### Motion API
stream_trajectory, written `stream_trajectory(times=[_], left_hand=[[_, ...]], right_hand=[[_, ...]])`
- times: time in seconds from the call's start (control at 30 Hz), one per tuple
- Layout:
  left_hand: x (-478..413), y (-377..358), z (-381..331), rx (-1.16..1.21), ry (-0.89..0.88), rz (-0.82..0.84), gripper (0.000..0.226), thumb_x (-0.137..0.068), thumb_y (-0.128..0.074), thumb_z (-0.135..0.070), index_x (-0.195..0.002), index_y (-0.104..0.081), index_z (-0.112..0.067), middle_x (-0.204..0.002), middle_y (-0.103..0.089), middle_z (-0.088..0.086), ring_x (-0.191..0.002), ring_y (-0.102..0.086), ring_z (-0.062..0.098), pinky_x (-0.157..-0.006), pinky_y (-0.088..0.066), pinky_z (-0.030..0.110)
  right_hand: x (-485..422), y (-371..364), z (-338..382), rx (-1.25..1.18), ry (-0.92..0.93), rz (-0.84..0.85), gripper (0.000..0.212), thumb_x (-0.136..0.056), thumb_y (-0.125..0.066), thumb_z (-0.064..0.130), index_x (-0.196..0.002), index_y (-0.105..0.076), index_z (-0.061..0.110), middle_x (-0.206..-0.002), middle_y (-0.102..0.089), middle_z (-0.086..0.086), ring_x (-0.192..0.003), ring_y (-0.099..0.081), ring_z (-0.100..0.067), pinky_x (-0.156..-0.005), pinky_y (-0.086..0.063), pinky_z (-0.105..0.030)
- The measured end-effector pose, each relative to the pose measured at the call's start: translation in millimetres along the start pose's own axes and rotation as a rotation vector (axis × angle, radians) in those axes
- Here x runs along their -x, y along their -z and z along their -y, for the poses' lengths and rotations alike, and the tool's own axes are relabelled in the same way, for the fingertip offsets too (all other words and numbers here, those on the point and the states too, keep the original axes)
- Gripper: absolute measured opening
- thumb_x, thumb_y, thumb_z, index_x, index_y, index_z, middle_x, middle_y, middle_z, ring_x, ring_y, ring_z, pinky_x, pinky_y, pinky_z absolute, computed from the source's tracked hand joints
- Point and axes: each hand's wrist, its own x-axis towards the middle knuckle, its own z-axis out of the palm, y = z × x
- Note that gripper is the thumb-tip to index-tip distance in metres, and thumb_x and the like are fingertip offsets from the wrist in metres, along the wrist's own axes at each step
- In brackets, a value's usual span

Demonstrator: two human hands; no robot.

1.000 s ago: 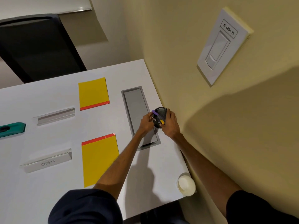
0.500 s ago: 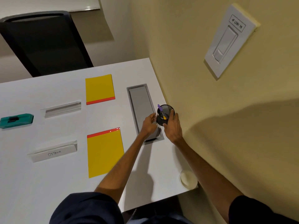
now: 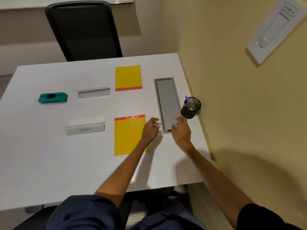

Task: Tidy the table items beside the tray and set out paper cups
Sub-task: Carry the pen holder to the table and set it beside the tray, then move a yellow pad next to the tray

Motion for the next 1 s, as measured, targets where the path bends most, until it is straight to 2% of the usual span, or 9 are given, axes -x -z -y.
stream_trajectory(times=[0.17,0.37,0.5,0.6,0.77,0.87,1.0], left_hand=[[18,42,42,-0.033,0.061,-0.121,0.035,-0.084,-0.057,-0.003,-0.118,-0.057,-0.012,-0.105,-0.067,0.007,-0.089,-0.065,0.021,-0.077,-0.055,0.036],[34,78,88,-0.112,0.258,-0.204,0.042,-0.082,-0.061,-0.002,-0.123,-0.054,-0.003,-0.126,-0.057,0.017,-0.118,-0.053,0.030,-0.095,-0.043,0.036],[44,88,107,-0.201,0.417,-0.180,0.046,-0.081,-0.061,-0.007,-0.125,-0.048,0.001,-0.128,-0.047,0.022,-0.123,-0.042,0.036,-0.097,-0.039,0.040],[47,90,117,-0.229,0.477,-0.143,0.054,-0.083,-0.068,-0.018,-0.125,-0.042,0.005,-0.129,-0.045,0.023,-0.122,-0.041,0.037,-0.096,-0.038,0.040],[47,89,128,-0.089,0.558,-0.182,0.068,-0.080,-0.073,-0.035,-0.127,-0.042,0.004,-0.127,-0.051,0.021,-0.119,-0.050,0.037,-0.093,-0.043,0.042],[46,89,128,-0.031,0.582,-0.228,0.076,-0.077,-0.075,-0.034,-0.135,-0.040,0.000,-0.134,-0.049,0.017,-0.124,-0.047,0.033,-0.096,-0.041,0.043],[42,89,129,0.068,0.649,-0.259,0.073,-0.074,-0.079,-0.030,-0.133,-0.042,-0.007,-0.134,-0.049,0.013,-0.126,-0.045,0.031,-0.099,-0.039,0.044]], right_hand=[[20,-34,31,-0.046,0.053,0.153,0.026,-0.091,-0.056,0.016,-0.116,-0.054,0.010,-0.117,-0.057,-0.012,-0.107,-0.058,-0.032,-0.088,-0.048,-0.041],[34,-68,53,0.013,0.067,0.377,0.037,-0.095,-0.055,0.025,-0.129,-0.050,0.012,-0.129,-0.060,-0.010,-0.116,-0.058,-0.029,-0.093,-0.048,-0.039],[39,-85,57,0.050,0.020,0.471,0.044,-0.095,-0.054,0.029,-0.134,-0.047,0.009,-0.134,-0.054,-0.012,-0.121,-0.053,-0.030,-0.097,-0.043,-0.039],[43,-94,57,0.079,-0.007,0.489,0.045,-0.094,-0.054,0.029,-0.133,-0.047,0.006,-0.134,-0.048,-0.015,-0.120,-0.051,-0.033,-0.097,-0.043,-0.042],[50,-100,53,0.066,-0.062,0.484,0.043,-0.093,-0.055,0.026,-0.130,-0.046,0.005,-0.132,-0.044,-0.015,-0.111,-0.056,-0.036,-0.090,-0.046,-0.041],[52,-104,50,0.040,-0.093,0.520,0.046,-0.092,-0.056,0.026,-0.132,-0.045,0.004,-0.133,-0.049,-0.016,-0.117,-0.054,-0.034,-0.095,-0.044,-0.041],[55,-106,49,0.018,-0.110,0.556,0.048,-0.090,-0.058,0.023,-0.132,-0.045,0.004,-0.132,-0.052,-0.016,-0.120,-0.051,-0.034,-0.097,-0.043,-0.039]])
